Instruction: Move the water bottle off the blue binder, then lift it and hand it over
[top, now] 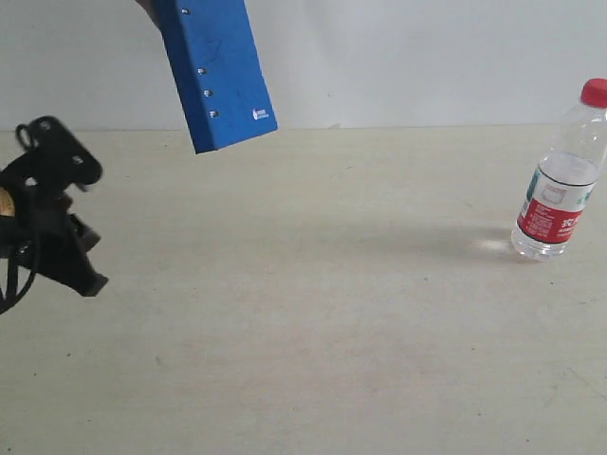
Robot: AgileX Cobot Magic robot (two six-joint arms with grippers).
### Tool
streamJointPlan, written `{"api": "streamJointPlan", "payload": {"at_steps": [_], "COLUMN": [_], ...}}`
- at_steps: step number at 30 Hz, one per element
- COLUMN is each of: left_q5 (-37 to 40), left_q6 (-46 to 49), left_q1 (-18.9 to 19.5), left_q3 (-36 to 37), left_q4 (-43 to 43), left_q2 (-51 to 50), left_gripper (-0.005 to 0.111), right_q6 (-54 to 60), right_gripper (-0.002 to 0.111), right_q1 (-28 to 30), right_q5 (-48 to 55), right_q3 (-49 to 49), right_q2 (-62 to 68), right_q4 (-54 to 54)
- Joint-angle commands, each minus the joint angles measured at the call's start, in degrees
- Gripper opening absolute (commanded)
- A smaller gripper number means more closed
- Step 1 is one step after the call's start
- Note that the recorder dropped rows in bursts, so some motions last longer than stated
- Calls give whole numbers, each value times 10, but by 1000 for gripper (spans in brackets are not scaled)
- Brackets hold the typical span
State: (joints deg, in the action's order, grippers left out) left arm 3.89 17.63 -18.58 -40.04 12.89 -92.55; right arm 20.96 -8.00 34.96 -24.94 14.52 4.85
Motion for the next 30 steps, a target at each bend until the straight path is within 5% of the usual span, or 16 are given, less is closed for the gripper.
{"api": "streamJointPlan", "payload": {"at_steps": [1, 8, 16, 24, 30], "left_q5": [49, 12, -19, 46, 76], "left_q6": [-196, -199, -201, -238, -247], "left_q1": [120, 208, 210, 210, 210], "left_q3": [-8, 14, 58, 161, 227], "left_q4": [-14, -15, -15, -26, -141], "left_q2": [-50, 29, 269, 533, 753], "left_gripper": [5, 5, 5, 5, 5], "right_q6": [-2, -3, -13, -25, -26], "right_gripper": [0, 0, 0, 0, 0], "right_q1": [1, 1, 1, 1, 1], "right_q5": [1, 1, 1, 4, 19], "right_q3": [3, 3, 3, 3, 3], "right_q2": [-1, -1, -1, -1, -1], "right_q4": [-2, -2, -2, -2, -2]}}
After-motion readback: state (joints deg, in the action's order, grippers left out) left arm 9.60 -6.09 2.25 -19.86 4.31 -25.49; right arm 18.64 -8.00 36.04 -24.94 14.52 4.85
